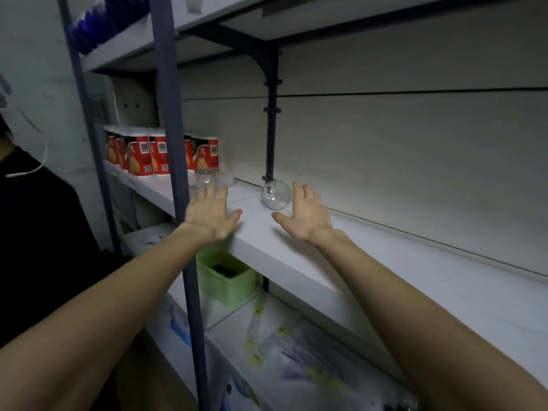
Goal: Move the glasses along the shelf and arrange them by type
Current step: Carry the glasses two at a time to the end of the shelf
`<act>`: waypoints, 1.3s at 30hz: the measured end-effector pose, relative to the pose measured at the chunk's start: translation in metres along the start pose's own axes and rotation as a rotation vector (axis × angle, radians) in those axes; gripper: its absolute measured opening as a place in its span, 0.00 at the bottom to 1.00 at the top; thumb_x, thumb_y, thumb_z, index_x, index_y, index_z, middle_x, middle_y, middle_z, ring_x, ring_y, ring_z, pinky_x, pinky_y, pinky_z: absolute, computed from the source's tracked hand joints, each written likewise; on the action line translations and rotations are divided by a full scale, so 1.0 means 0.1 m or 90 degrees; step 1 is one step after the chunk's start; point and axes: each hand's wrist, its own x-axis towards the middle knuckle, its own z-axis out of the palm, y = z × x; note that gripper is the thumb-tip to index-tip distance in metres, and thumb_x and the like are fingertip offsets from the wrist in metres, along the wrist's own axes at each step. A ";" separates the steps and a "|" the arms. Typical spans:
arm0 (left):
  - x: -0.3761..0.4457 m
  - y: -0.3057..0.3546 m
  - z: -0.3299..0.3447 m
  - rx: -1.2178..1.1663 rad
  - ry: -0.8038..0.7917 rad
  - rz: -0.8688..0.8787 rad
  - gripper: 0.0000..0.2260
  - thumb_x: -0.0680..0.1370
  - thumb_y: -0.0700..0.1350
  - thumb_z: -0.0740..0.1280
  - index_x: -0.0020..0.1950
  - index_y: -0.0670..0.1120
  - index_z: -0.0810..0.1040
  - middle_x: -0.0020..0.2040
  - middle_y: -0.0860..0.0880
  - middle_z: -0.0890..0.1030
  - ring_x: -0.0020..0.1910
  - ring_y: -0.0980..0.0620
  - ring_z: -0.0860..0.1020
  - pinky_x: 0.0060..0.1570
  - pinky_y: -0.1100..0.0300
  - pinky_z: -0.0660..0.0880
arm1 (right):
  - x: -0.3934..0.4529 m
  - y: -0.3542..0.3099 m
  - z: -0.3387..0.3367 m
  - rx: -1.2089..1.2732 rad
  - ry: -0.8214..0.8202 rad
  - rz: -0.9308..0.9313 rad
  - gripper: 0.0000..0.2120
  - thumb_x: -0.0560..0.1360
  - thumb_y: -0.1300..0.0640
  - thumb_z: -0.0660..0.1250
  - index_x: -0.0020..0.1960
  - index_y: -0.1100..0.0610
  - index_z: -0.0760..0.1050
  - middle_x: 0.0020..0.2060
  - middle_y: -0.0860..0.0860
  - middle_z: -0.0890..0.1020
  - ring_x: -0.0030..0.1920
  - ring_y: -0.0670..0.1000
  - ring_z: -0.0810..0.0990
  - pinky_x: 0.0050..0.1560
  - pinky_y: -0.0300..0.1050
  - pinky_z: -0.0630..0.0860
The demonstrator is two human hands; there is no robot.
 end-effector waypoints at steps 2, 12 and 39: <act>0.30 -0.09 0.09 0.004 0.010 0.028 0.35 0.83 0.65 0.54 0.83 0.45 0.52 0.84 0.40 0.53 0.82 0.38 0.54 0.80 0.42 0.57 | 0.28 -0.08 0.16 -0.001 0.006 0.012 0.45 0.77 0.40 0.67 0.82 0.57 0.50 0.78 0.58 0.60 0.77 0.60 0.59 0.74 0.56 0.64; 1.63 -0.39 0.35 0.213 -0.040 -0.013 0.39 0.82 0.67 0.49 0.84 0.44 0.46 0.82 0.31 0.50 0.80 0.28 0.52 0.78 0.35 0.53 | 1.26 -0.37 0.65 -0.041 0.003 0.093 0.45 0.71 0.39 0.73 0.80 0.53 0.56 0.73 0.57 0.66 0.73 0.61 0.66 0.68 0.57 0.71; 2.04 -0.25 0.46 -0.165 -0.066 0.056 0.29 0.78 0.56 0.71 0.74 0.45 0.67 0.66 0.41 0.74 0.61 0.39 0.77 0.52 0.50 0.74 | 1.44 -0.14 0.63 -0.121 -0.038 0.060 0.42 0.67 0.39 0.75 0.76 0.52 0.66 0.64 0.54 0.75 0.63 0.58 0.76 0.57 0.48 0.74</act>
